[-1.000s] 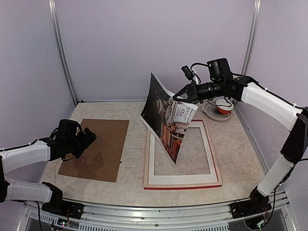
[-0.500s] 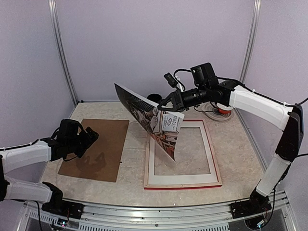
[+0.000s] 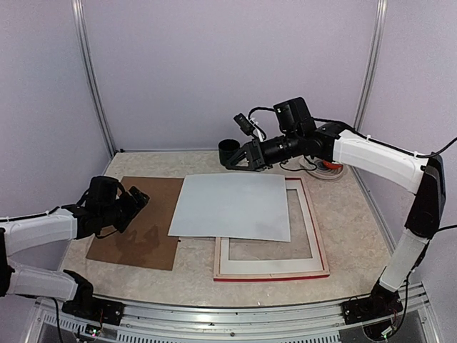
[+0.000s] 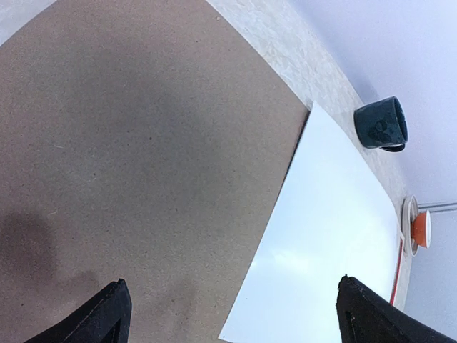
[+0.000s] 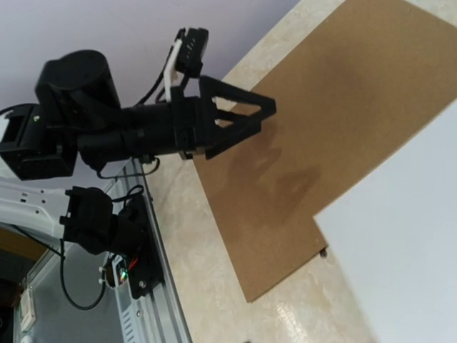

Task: Put the photo into the frame
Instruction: Turn over the photo, then adjust the photo on the mat board.

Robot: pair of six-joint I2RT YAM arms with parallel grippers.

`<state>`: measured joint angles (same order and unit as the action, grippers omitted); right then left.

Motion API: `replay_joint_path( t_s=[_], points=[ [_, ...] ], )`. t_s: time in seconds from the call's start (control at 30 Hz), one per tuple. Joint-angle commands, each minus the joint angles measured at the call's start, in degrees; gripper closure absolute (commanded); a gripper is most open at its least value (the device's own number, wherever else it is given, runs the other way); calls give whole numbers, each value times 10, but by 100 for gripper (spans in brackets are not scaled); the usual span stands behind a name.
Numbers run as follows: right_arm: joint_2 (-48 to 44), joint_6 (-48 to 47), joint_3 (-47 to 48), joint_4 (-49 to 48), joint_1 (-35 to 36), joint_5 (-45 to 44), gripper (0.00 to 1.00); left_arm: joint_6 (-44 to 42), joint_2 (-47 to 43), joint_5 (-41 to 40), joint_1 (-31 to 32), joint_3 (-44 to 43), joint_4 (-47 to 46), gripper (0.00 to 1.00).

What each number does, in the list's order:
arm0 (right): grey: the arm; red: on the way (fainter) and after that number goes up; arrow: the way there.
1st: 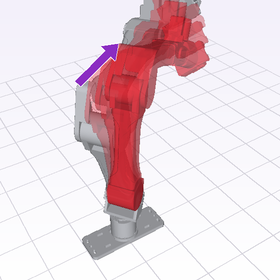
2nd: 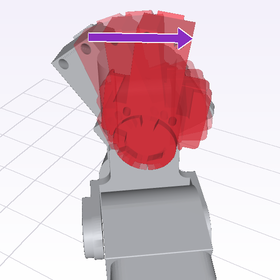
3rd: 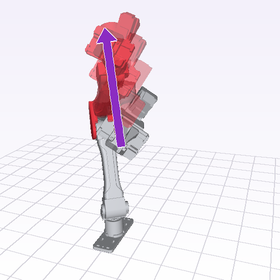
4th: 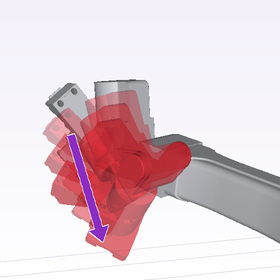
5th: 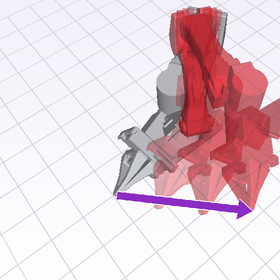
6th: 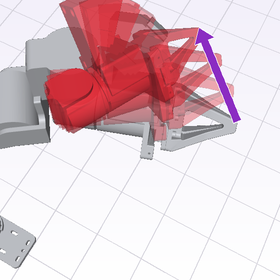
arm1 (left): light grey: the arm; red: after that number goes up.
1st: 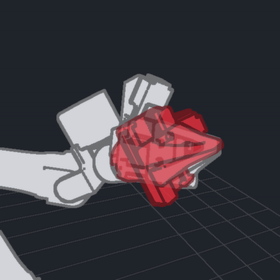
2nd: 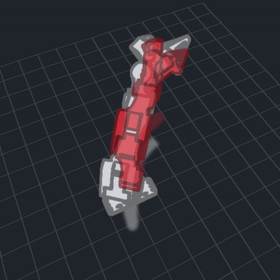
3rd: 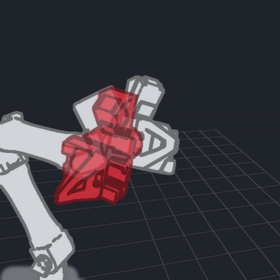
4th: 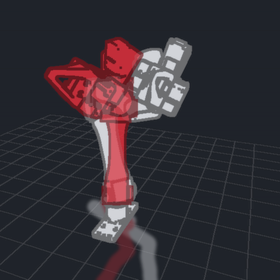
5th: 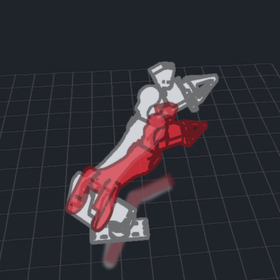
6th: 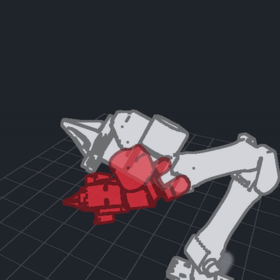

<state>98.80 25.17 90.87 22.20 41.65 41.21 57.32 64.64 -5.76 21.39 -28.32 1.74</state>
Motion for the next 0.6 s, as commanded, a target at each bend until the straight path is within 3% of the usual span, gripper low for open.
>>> replay_joint_path(
  t_s=[0.0, 0.1, 0.33, 0.57],
  points=[
    [16, -1, 8, -9, 10, 2, 89, 9, -5, 14, 6, 5, -38, 1],
    [16, -15, 8, 1, 11, -12, 82, 9, -9, 7, 8, 6, -33, 1],
    [20, -53, 9, 46, -35, -69, 35, 38, -12, -2, 43, 17, -42, 1],
    [63, -72, 20, 76, -128, -88, 18, 81, 18, 11, 142, 9, -45, 1]
  ],
)
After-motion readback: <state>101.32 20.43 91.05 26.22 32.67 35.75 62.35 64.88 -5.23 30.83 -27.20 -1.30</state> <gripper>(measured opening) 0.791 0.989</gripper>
